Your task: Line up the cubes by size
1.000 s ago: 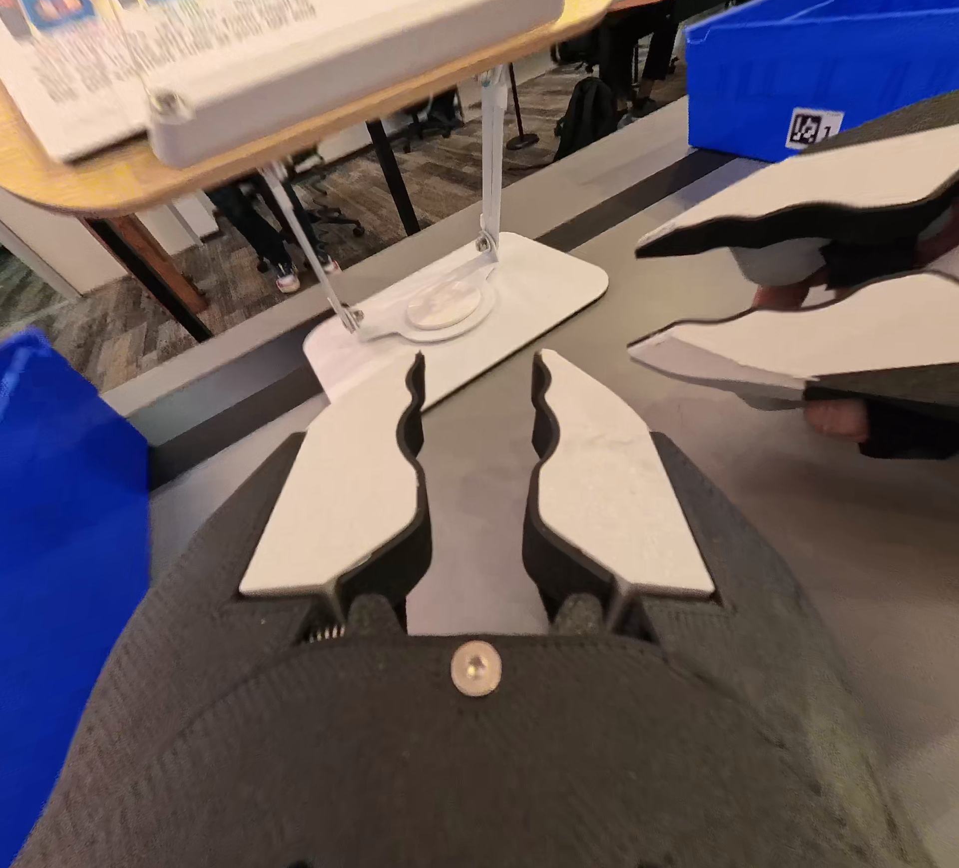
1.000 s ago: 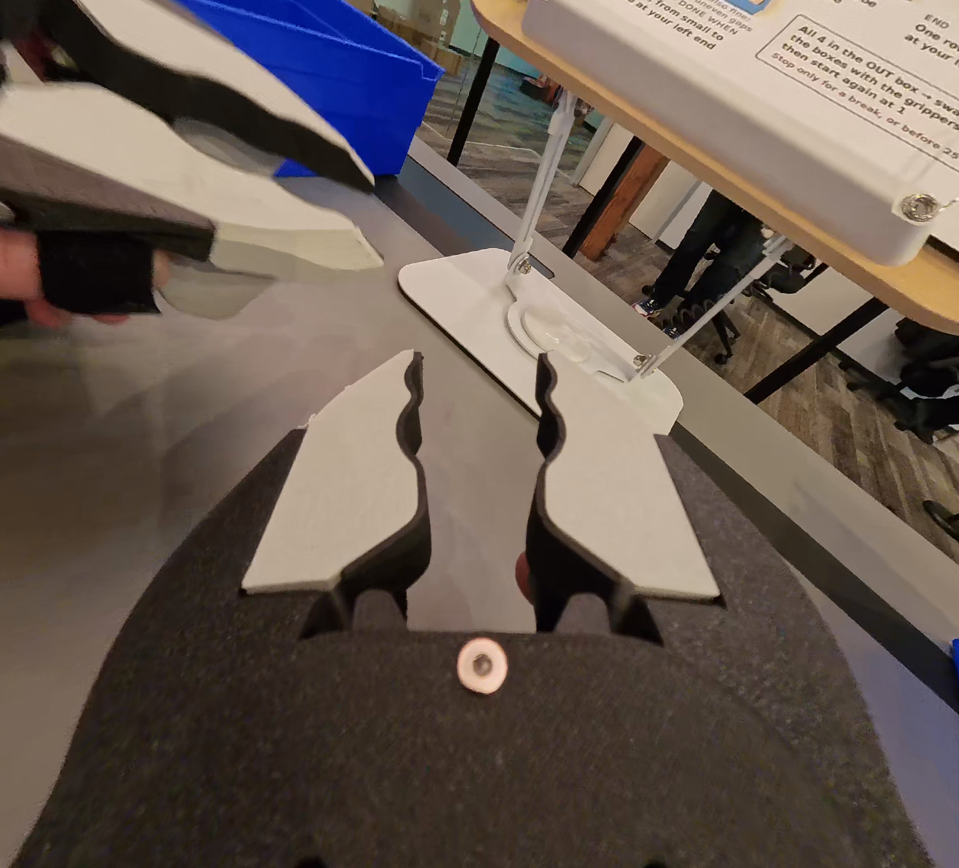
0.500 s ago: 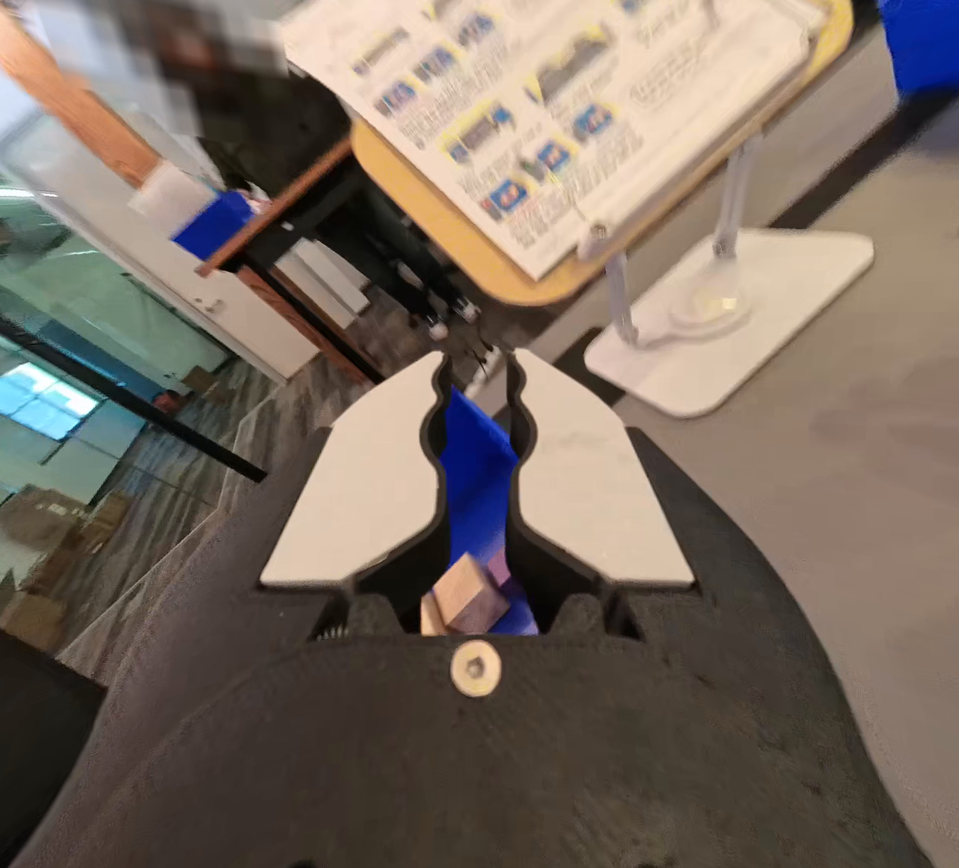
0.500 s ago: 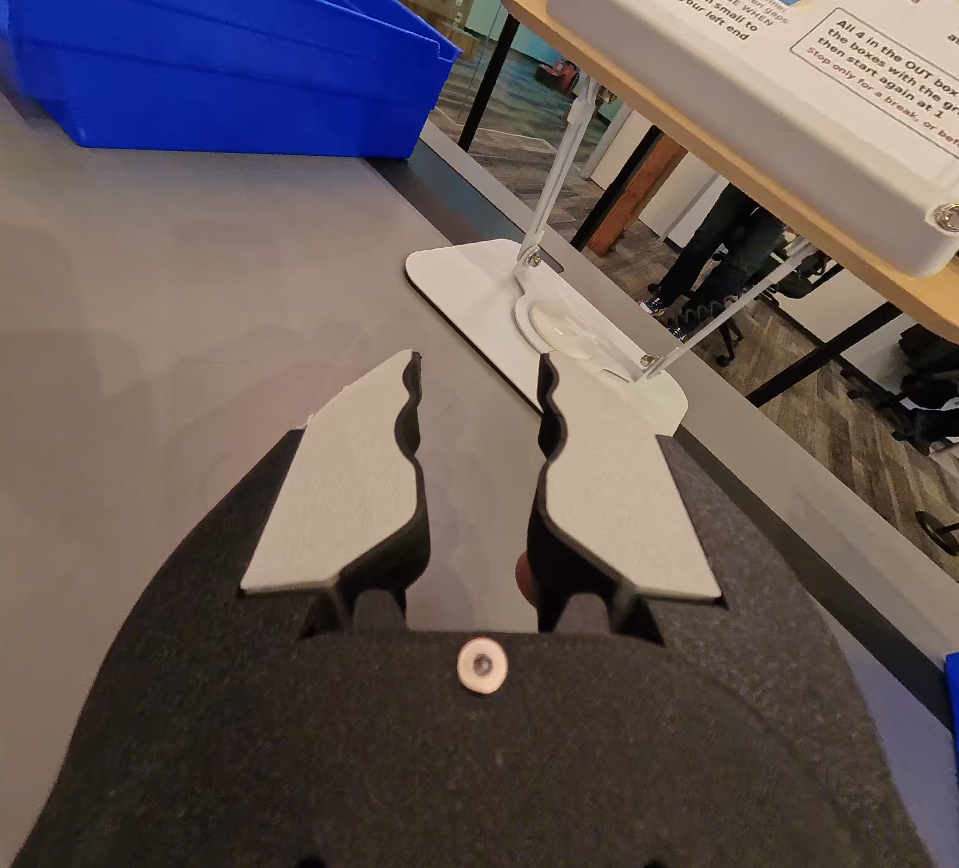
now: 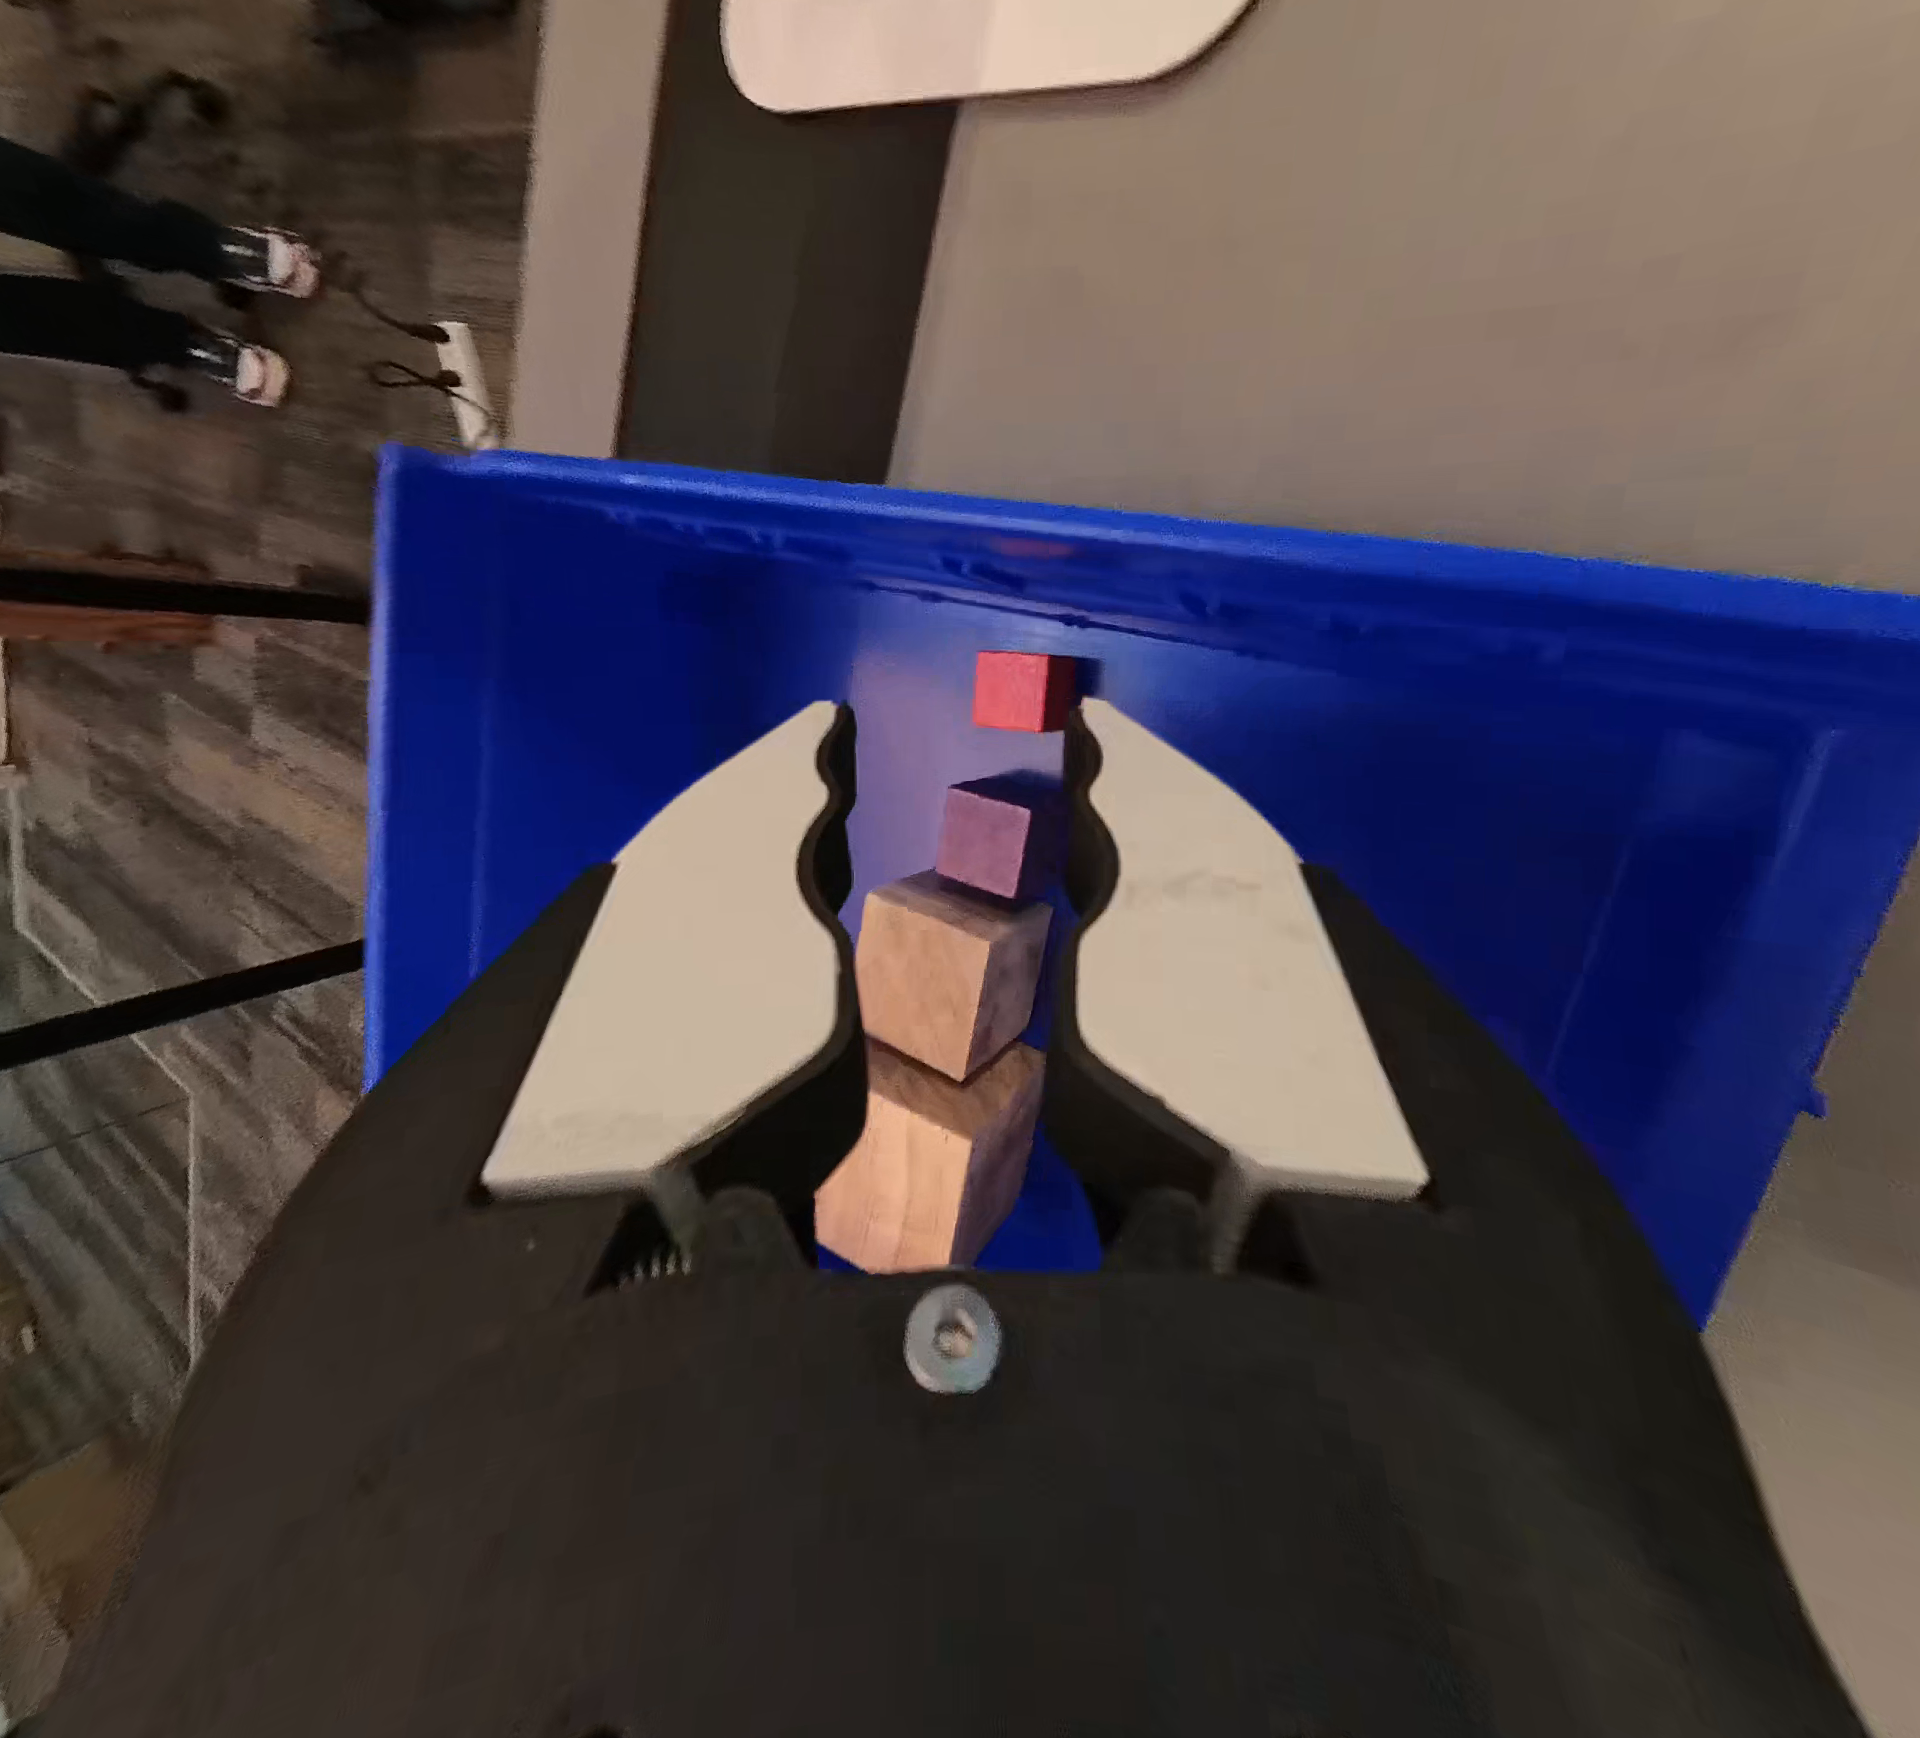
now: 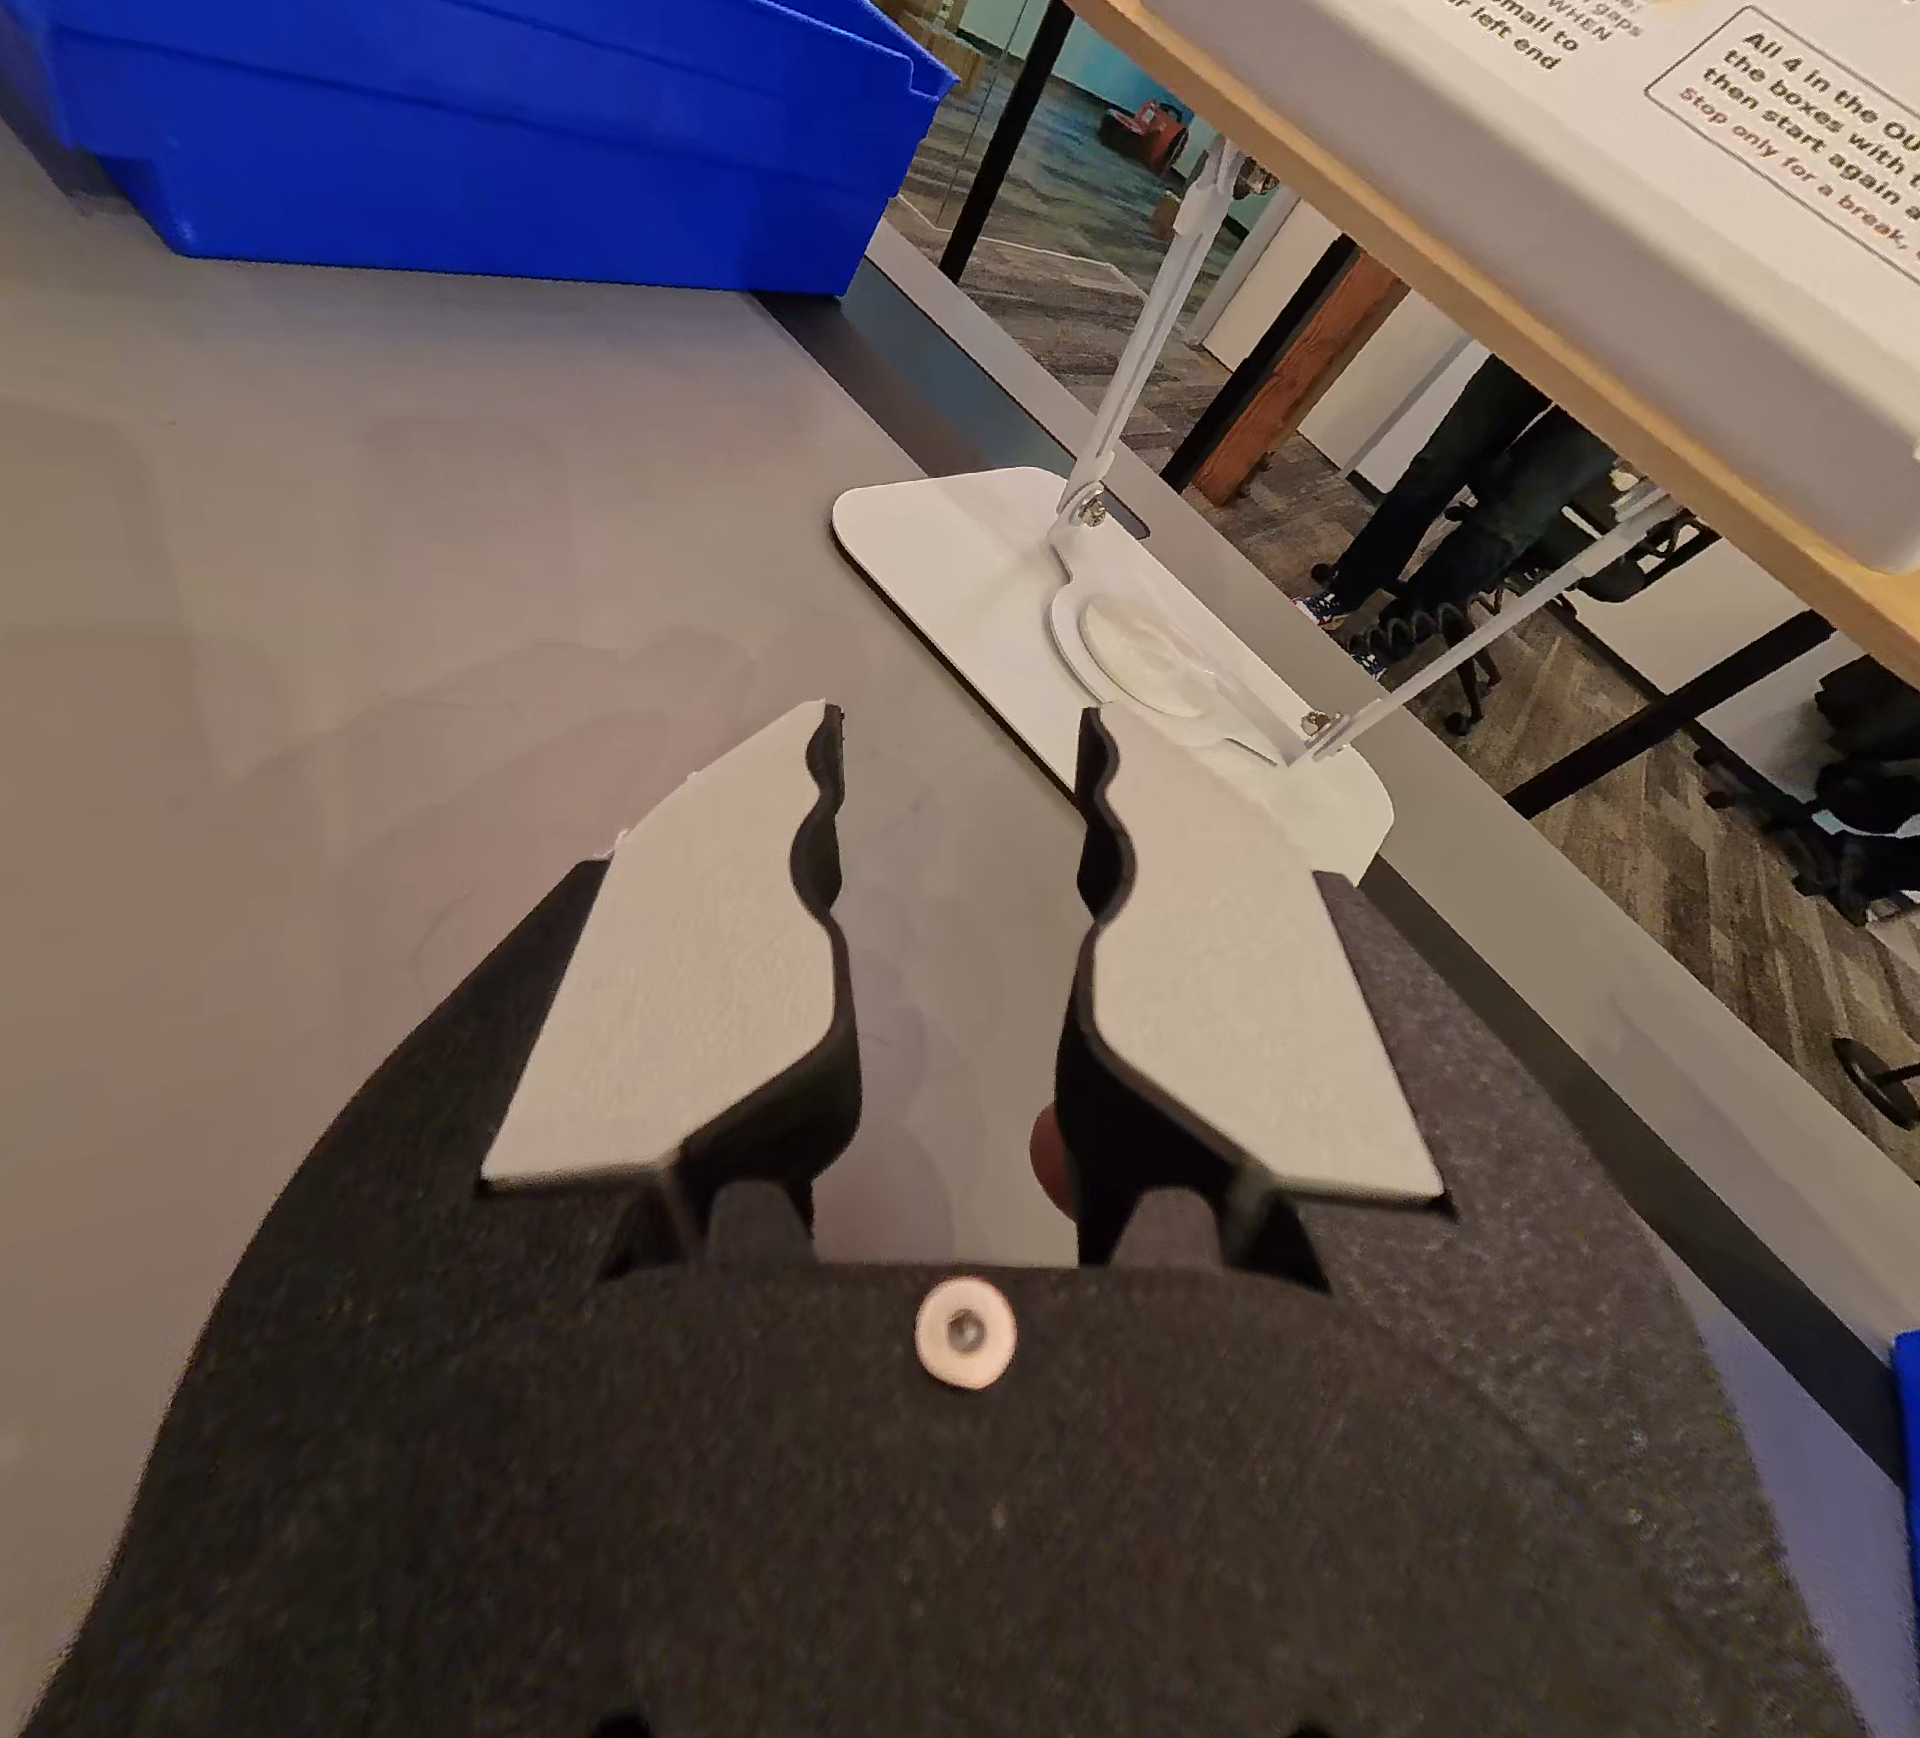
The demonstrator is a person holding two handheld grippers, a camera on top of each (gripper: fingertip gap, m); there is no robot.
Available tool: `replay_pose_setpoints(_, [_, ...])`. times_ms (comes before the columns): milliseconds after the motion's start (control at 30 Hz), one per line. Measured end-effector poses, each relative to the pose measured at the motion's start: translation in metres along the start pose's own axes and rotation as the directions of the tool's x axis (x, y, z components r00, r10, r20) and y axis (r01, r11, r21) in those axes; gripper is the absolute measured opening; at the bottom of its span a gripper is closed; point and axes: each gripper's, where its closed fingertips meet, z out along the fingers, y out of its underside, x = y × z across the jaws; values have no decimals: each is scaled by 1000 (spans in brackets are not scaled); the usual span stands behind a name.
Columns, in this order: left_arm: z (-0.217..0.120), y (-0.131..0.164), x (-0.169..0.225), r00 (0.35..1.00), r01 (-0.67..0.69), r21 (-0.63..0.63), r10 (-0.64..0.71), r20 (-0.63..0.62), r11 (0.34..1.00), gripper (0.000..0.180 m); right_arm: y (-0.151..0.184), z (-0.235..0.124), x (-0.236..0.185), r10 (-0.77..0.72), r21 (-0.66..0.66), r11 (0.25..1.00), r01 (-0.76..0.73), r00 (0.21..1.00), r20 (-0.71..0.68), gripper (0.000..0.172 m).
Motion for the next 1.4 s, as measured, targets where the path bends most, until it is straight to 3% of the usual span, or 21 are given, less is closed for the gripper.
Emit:
replay_pose_setpoints(200, [33,8,12,989,-66,-90,54,-134,994,41,0,0,-1,-6,-2,1000,6,1000,4,43])
replay_pose_setpoints(400, [55,29,14,981,-96,-187,61,-184,978,38,0,0,-1,-7,0,1000,7,1000,8,43])
replay_pose_setpoints(700, [68,41,19,969,-91,-238,31,-244,967,25,0,0,-3,-17,-5,1000,17,1000,13,43])
replay_pose_setpoints(867, [65,35,15,977,-58,-196,15,-214,979,23,0,1,-3,-19,-5,1000,19,1000,13,43])
replay_pose_setpoints(1000, [35,23,-5,995,26,-101,-36,-98,995,22,-1,0,-4,-17,7,1000,17,1000,19,44])
replay_pose_setpoints(1133, [-32,-1,-22,994,56,49,-60,86,997,22,-18,-8,2,27,130,991,-29,999,18,42])
replay_pose_setpoints(1267, [-103,-71,-6,978,-25,311,-41,202,950,22,-65,-24,7,13,284,958,-33,997,72,40])
replay_pose_setpoints(1400, [-140,-145,33,980,-138,505,45,192,852,21,-130,-49,8,-61,428,903,-28,979,193,38])
